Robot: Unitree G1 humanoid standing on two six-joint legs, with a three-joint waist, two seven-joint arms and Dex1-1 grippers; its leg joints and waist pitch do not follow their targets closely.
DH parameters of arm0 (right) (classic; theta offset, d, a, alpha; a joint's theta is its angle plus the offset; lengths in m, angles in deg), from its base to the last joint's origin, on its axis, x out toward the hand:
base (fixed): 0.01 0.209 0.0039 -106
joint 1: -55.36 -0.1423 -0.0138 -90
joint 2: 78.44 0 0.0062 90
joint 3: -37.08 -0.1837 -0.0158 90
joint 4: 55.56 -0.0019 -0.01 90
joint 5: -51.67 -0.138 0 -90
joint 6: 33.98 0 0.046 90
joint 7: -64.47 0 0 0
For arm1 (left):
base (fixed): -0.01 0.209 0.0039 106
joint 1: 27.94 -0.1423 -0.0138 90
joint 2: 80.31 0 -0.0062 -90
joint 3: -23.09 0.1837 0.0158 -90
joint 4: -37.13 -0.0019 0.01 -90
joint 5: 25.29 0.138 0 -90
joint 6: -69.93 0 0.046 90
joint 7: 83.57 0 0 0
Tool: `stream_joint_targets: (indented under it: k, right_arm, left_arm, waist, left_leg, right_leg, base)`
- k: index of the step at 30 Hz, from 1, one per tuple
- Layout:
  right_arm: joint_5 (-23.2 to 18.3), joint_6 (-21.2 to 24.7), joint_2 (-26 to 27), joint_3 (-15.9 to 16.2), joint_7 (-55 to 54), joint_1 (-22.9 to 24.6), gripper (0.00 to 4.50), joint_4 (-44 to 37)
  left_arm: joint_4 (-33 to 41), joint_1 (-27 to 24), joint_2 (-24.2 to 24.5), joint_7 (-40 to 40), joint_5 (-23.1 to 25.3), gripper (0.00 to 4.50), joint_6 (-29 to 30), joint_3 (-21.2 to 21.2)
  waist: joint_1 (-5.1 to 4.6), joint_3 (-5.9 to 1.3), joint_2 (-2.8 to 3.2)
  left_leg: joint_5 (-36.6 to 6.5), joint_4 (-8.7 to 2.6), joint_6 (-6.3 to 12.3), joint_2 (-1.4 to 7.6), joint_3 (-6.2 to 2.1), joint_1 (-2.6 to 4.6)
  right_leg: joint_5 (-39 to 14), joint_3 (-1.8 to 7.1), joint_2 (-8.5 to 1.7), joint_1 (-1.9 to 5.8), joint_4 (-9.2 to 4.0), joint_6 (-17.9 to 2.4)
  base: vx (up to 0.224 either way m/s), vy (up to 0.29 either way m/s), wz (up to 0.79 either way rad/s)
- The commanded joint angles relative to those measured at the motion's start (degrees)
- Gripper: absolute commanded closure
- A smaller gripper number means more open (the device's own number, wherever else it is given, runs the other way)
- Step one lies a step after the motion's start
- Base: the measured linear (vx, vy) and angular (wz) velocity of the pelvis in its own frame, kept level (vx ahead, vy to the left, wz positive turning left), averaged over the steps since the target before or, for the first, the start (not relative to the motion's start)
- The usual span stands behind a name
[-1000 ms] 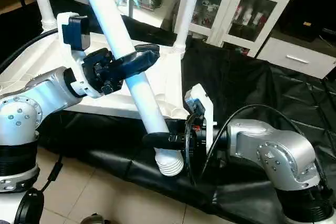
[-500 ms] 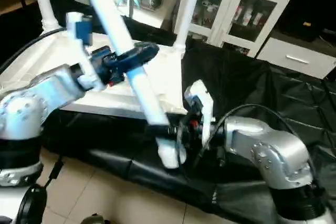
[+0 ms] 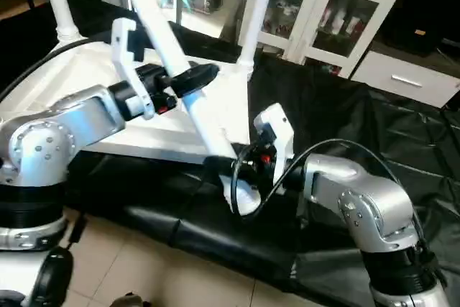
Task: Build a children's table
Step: Pick table leg
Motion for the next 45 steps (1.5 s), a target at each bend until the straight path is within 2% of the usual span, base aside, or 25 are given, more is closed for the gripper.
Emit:
stream_joint_targets:
  k: [1, 4, 7, 10, 11, 14, 20, 28, 30, 32, 33, 34, 38, 39, 44, 45]
  right_arm:
    - [3.51, -3.1, -0.65, 0.38, -1.13, -1.25, 2.66, 0.66]
    - [6.46, -5.47, -1.47, 2.21, -1.13, -1.12, 2.66, 0.47]
    - [11.1, -9.39, -1.87, 5.17, -1.98, -0.41, 2.66, -0.18]
    - [11.78, -10.0, -1.75, 5.58, -2.14, -0.36, 2.66, -0.19]
    - [13.89, -11.49, -1.63, 6.25, -2.94, -0.62, 2.66, 0.16]
    - [16.61, -13.58, -1.5, 7.06, -4.15, -0.97, 2.66, 0.71]
    - [26.06, -19.36, 1.24, 9.66, -12.64, -1.36, 2.66, 2.36]
    - [31.81, -23.61, 4.16, 9.78, -18.98, -1.23, 2.66, 4.08]
    - [35.38, -25.94, 3.64, 11.37, -20.27, -1.42, 2.66, 5.14]
    - [36.43, -26.55, 3.46, 11.84, -20.65, -1.42, 2.66, 5.34]
    - [41.78, -30.01, 2.29, 14.78, -22.16, -1.27, 2.66, 6.3]
    - [42.55, -30.47, 2.21, 15.2, -22.38, -1.17, 2.66, 6.45]
    - [46.21, -32.36, 2.1, 16.36, -24.47, -1.26, 2.66, 7.12]
    - [47.33, -33.34, 2.17, 16.66, -24.85, -1.4, 2.66, 7.63]
    - [48.86, -34.83, 2.88, 16.15, -26.13, -1.66, 2.66, 9.2]
    - [49.09, -35.06, 2.91, 15.94, -26.51, -1.77, 2.66, 9.43]
  left_arm:
    - [0.55, 0.83, -1.53, 2.95, -2.04, 0.81, 1.97, -1.72]
    - [0.2, 0.87, -2.63, 4.86, -2.96, 0.81, 2.99, -2.91]
    - [0.08, 1.09, -4.6, 7.07, -2.43, 0.81, 3.0, -3.47]
    - [0.29, 1.21, -5.05, 7.35, -2.27, 0.81, 2.93, -3.49]
    - [0.38, 1.47, -5.71, 8.28, -2.44, 0.81, 2.69, -3.94]
    - [0.36, 1.73, -6.26, 9.54, -2.02, 0.81, 2.01, -4.3]
    - [-0.8, 1.68, -8.6, 13.25, -0.13, 0.81, -0.73, -5.59]
    - [-1.62, 2.16, -10.41, 15.41, 0.09, 0.81, -2.41, -6.44]
    - [-2.05, 2.25, -10.61, 15.56, 0.64, 0.81, -3.17, -6.52]
    - [-2.12, 2.26, -10.64, 15.56, 0.76, 0.81, -3.31, -6.54]
    - [-2.39, 2.35, -10.86, 15.62, 1.0, 0.81, -4.0, -6.9]
    - [-2.44, 2.4, -10.94, 15.65, 1.0, 1.08, -4.08, -7.03]
    - [-2.41, 2.45, -11.17, 15.67, 0.73, 1.21, -4.39, -7.2]
    - [-2.48, 2.49, -11.29, 15.78, 0.58, 1.47, -4.54, -7.25]
    - [-2.42, 2.44, -11.47, 15.73, 0.13, 1.73, -4.61, -7.45]
    - [-2.37, 2.4, -11.51, 15.73, 0.06, 1.97, -4.56, -7.48]
  waist:
    - [0.09, -3.97, 1.37]
    - [0.03, -3.96, 1.36]
    - [-0.02, -3.94, 1.29]
    - [-0.04, -3.9, 1.17]
    - [0.03, -3.89, 1.3]
    - [-0.11, -3.86, 1.2]
    - [-0.37, -3.87, 1.2]
    - [-0.56, -3.89, 1.29]
    - [-0.6, -3.9, 1.33]
    - [-0.67, -3.92, 1.23]
    - [-0.78, -3.88, 1.18]
    - [-0.84, -3.89, 1.13]
    - [-1.18, -3.82, 1.05]
    - [-1.33, -3.83, 1.01]
    - [-1.63, -3.82, 1.15]
    - [-1.61, -3.83, 1.2]
  left_leg:
    - [-7.27, -4.5, -5.07, 2.35, -1.01, 0.76]
    - [-7.73, -4.5, -5.14, 2.32, -1.01, 0.78]
    - [-7.55, -4.54, -4.74, 2.36, -1.06, 0.73]
    - [-7.84, -4.52, -4.37, 2.35, -0.99, 0.85]
    - [-8.02, -4.54, -4.36, 2.33, -0.99, 0.85]
    - [-8.45, -4.54, -4.51, 2.31, -1.0, 0.83]
    - [-8.6, -4.57, -4.7, 2.3, -1.06, 0.75]
    - [-8.54, -4.63, -5.06, 2.15, -0.99, 0.84]
    - [-8.75, -4.64, -5.09, 2.13, -1.03, 0.78]
    - [-8.82, -4.6, -5.12, 2.08, -0.98, 0.79]
    - [-8.22, -4.61, -5.44, 2.09, -1.02, 0.7]
    - [-8.32, -4.58, -5.45, 2.09, -1.0, 0.76]
    - [-8.75, -4.58, -4.83, 2.08, -0.98, 0.73]
    - [-9.08, -4.58, -4.71, 2.06, -0.97, 0.74]
    - [-9.59, -4.53, -4.36, 2.01, -0.93, 0.73]
    - [-9.6, -4.54, -4.23, 2.03, -0.95, 0.76]
  right_leg:
    - [-8.79, 2.91, -4.79, 2.86, -3.92, -7.38]
    - [-8.55, 2.88, -4.68, 2.87, -4.03, -7.3]
    - [-8.28, 2.86, -4.64, 2.92, -4.07, -6.86]
    - [-8.3, 2.92, -4.55, 2.81, -4.12, -6.78]
    - [-8.56, 2.93, -4.59, 2.81, -4.18, -6.72]
    - [-9.38, 2.92, -4.59, 2.76, -4.26, -6.21]
    - [-9.45, 2.93, -4.49, 2.68, -4.31, -5.49]
    - [-6.51, 2.94, -4.26, 2.6, -4.03, -5.21]
    - [-6.79, 2.96, -4.27, 2.72, -4.02, -4.96]
    - [-6.98, 2.97, -4.27, 2.75, -4.04, -4.65]
    - [-6.85, 2.9, -4.24, 2.71, -4.1, -4.45]
    - [-6.73, 2.93, -4.24, 2.75, -4.02, -4.42]
    - [-6.91, 3.01, -4.2, 2.67, -3.98, -4.32]
    - [-7.21, 3.0, -4.17, 2.68, -3.99, -4.39]
    - [-7.15, 3.01, -4.11, 2.64, -4.04, -4.63]
    - [-6.96, 3.02, -4.09, 2.66, -4.0, -4.71]
  base:
    - [0.0, 0.0, 0.0]
    - [0.0, 0.0, 0.0]
    - [0.0, 0.0, 0.0]
    - [0.0, 0.0, 0.0]
    - [0.0, 0.0, 0.0]
    - [0.0, 0.0, 0.0]
    - [0.0, 0.0, 0.0]
    - [0.0, 0.0, 0.0]
    - [0.0, 0.0, 0.0]
    - [0.0, 0.0, 0.0]
    - [0.0, 0.0, 0.0]
    - [0.0, 0.0, 0.0]
    - [0.0, 0.0, 0.0]
    - [0.0, 0.0, 0.0]
    - [0.0, 0.0, 0.0]
    - [0.0, 0.0, 0.0]
